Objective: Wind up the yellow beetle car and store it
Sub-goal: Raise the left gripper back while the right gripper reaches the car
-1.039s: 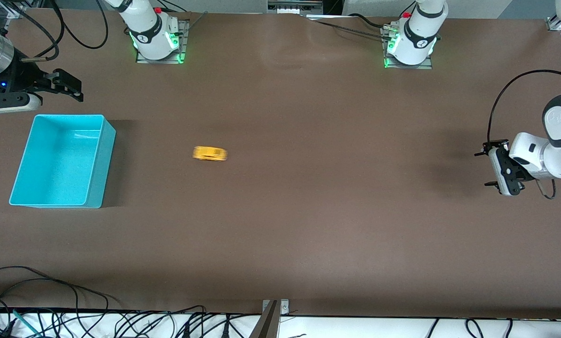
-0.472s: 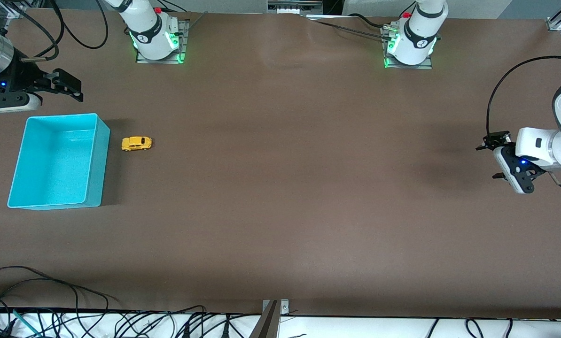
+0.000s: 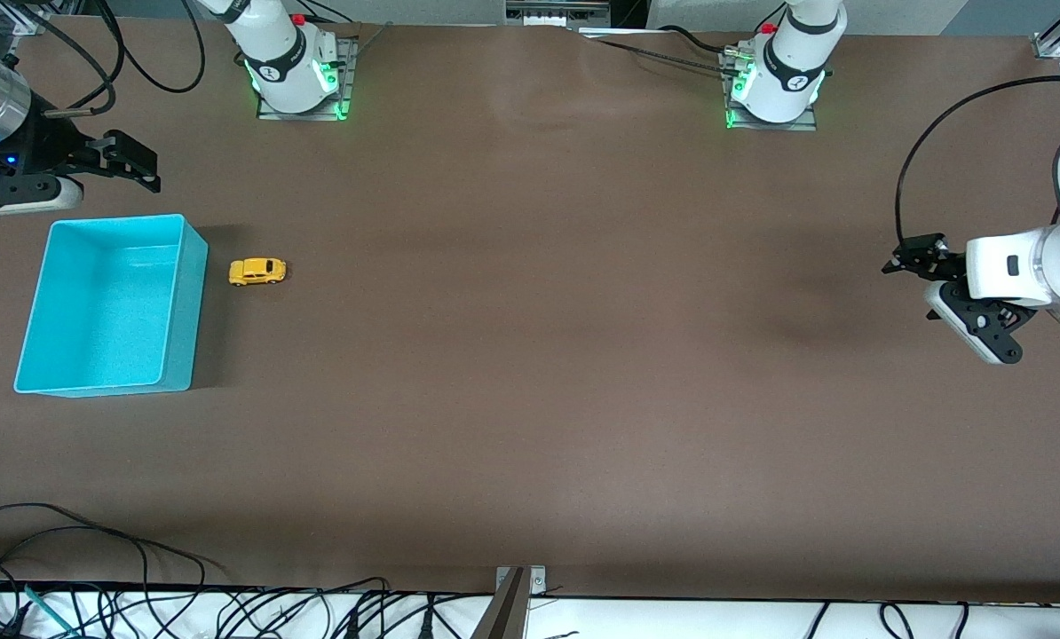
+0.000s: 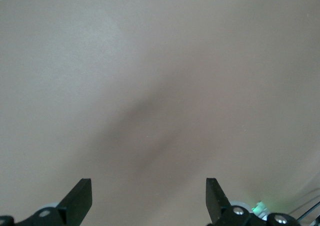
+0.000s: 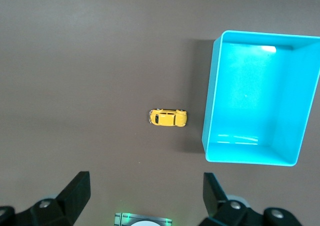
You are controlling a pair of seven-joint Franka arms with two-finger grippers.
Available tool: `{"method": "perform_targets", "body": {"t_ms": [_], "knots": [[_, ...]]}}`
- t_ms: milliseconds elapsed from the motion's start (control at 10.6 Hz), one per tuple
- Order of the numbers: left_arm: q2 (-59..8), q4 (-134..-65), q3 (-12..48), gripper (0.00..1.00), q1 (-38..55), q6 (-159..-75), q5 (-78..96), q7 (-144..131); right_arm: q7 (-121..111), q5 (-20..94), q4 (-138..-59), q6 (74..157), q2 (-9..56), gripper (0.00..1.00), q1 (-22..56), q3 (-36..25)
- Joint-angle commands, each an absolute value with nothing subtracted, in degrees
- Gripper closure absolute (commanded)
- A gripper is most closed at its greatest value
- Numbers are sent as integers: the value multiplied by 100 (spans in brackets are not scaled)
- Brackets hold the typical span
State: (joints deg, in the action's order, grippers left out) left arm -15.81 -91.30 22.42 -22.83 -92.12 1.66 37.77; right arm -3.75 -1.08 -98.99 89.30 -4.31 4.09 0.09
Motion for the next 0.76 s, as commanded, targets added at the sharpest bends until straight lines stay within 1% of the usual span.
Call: {"method": "perform_targets", "body": {"t_ms": [0, 189, 283, 378, 472, 567, 661], "knots": [[-1224, -9166, 2968, 0, -2636, -9018, 159, 2511, -325, -176, -9765, 8807, -369, 0, 483, 9], [-1012, -9088, 3085, 0, -2637, -8676, 184, 1594, -369, -124, -9765, 8807, -317, 0, 483, 9], [-732, -9158, 2981, 0, -2567, -8649, 202, 1617, -343, -36, -9930, 8902, -403, 0, 510, 35], [-608, -9158, 2405, 0, -1870, -8631, 167, 1565, -386, -26, -10280, 9138, -578, 0, 484, 331], [-424, -9167, 1077, 0, -715, -8640, 211, 1599, -552, -18, -10823, 9497, -832, 0, 483, 334], [-248, -9219, 333, 0, -129, -8631, 220, 1626, -884, -18, -11167, 9701, -974, 0, 483, 369], [-124, -9211, 108, 0, 42, -8648, 202, 1626, -1201, -18, -11319, 9703, -1002, 0, 483, 369]]}}
